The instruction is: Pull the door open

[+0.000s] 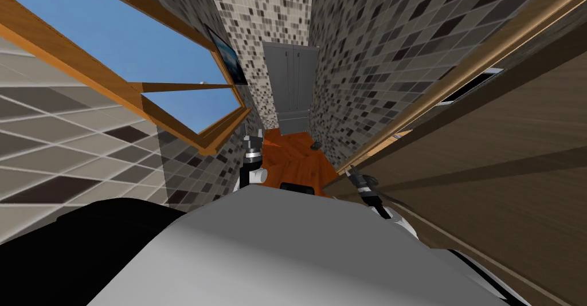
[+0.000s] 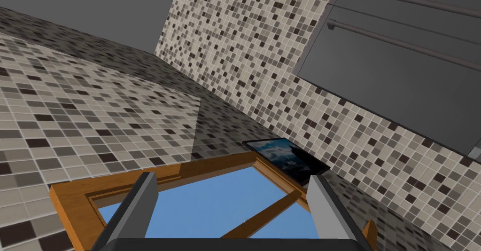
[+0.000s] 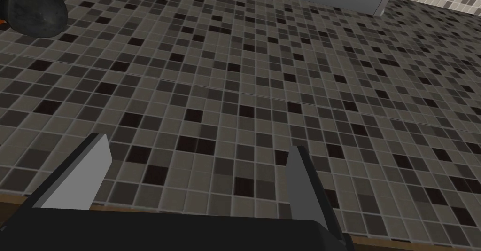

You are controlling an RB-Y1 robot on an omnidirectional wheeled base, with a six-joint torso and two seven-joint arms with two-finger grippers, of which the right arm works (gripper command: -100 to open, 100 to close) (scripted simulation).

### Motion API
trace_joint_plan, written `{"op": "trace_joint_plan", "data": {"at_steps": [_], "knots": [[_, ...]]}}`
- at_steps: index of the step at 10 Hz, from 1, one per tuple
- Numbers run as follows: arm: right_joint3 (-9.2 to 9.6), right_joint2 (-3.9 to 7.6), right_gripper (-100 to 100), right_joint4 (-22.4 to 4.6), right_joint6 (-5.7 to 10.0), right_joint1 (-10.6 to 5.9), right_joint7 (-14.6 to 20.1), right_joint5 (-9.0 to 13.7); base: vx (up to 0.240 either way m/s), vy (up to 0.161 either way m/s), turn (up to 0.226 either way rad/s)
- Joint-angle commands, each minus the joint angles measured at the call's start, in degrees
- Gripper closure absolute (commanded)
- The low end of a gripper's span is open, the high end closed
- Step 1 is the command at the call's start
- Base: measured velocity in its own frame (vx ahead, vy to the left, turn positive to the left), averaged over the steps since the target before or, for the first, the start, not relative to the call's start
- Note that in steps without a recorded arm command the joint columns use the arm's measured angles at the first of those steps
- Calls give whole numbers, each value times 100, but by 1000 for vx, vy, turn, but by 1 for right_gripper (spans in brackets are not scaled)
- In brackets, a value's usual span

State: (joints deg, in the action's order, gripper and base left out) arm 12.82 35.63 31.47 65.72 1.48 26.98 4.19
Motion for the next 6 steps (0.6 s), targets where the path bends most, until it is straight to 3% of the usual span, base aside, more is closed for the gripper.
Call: {"op": "trace_joint_plan", "data": {"at_steps": [1, 6], "knots": [[-2, 4, -100, 29, -16, 8, -1, 1, 214, -37, -20], [0, 1, -100, 52, -28, 12, -4, -4, 233, -21, -30]]}}
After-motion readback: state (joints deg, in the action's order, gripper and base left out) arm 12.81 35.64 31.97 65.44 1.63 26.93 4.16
